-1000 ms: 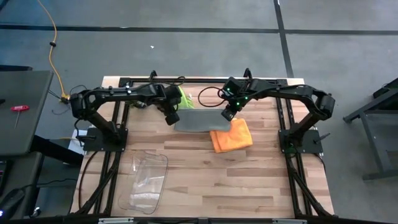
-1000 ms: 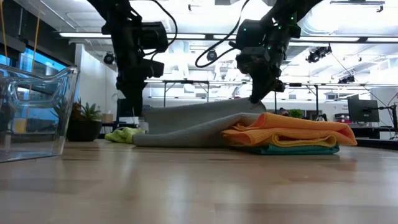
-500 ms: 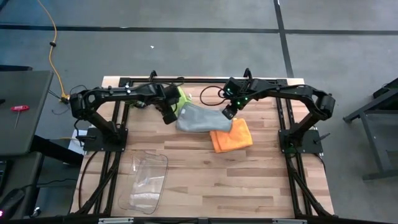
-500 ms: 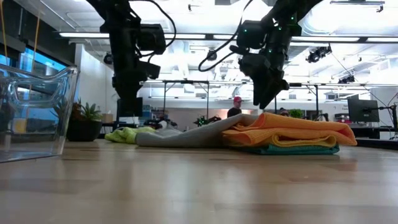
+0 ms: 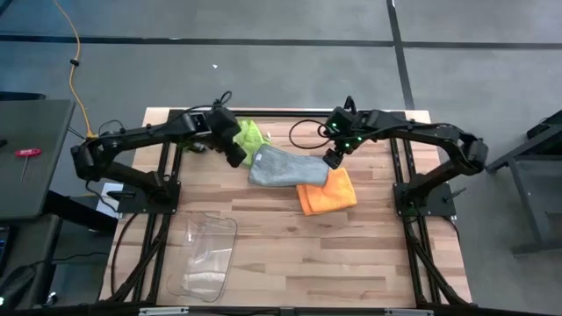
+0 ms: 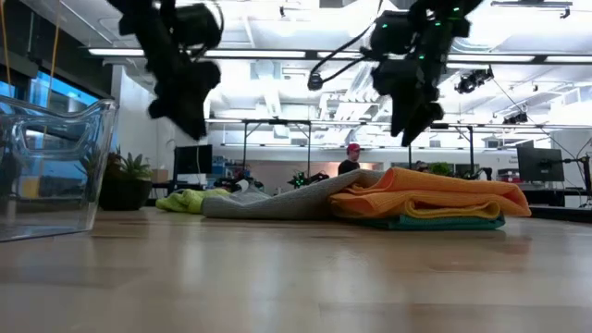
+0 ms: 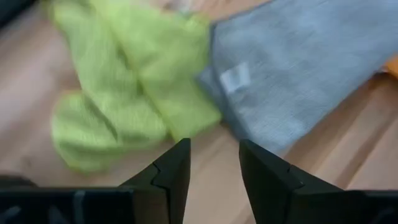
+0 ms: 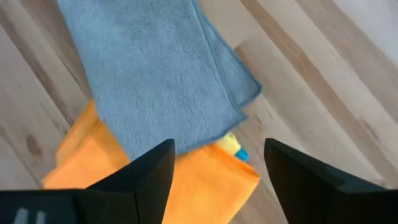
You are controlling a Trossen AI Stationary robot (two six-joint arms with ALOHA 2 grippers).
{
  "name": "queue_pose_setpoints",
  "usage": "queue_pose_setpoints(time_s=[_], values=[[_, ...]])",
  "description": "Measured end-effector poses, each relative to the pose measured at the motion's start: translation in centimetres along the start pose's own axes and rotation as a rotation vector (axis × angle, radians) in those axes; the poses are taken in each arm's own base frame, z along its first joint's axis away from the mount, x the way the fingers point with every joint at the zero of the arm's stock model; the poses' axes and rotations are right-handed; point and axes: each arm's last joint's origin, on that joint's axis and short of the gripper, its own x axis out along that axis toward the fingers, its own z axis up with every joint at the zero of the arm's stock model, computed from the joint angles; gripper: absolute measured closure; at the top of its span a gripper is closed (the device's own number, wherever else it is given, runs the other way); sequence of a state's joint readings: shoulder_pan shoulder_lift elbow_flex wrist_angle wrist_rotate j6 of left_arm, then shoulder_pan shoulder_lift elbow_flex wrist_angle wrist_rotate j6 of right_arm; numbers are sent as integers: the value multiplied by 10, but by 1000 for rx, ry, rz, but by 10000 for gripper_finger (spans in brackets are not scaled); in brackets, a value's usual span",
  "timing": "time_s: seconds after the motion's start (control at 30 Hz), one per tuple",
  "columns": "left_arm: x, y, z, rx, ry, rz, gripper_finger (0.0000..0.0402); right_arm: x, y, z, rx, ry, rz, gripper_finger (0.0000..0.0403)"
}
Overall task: Fold microfiber towels
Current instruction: Fold the light blue towel
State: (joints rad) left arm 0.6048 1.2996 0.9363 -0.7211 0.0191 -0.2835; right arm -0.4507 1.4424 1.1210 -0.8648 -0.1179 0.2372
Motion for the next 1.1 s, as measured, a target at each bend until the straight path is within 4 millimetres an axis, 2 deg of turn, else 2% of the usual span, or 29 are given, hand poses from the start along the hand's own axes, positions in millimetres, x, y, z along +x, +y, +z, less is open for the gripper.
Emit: queue_pose_setpoints(time_s=[0.2,0.3,0.77,1.1], values=[[37,1,-22,-276,1,-35,255,-3,-6,-25,94,-76,30,162],[45,-4,-20,-346,-21,-99,245,-3,-7,-31,127,-124,55,162],[99,-23,-22,-535,16,-41,229,-1,-5,-32,141,-164,79,162],[121,-25,-26,-583,91,-62,229,-1,-5,-31,133,-180,85,162]])
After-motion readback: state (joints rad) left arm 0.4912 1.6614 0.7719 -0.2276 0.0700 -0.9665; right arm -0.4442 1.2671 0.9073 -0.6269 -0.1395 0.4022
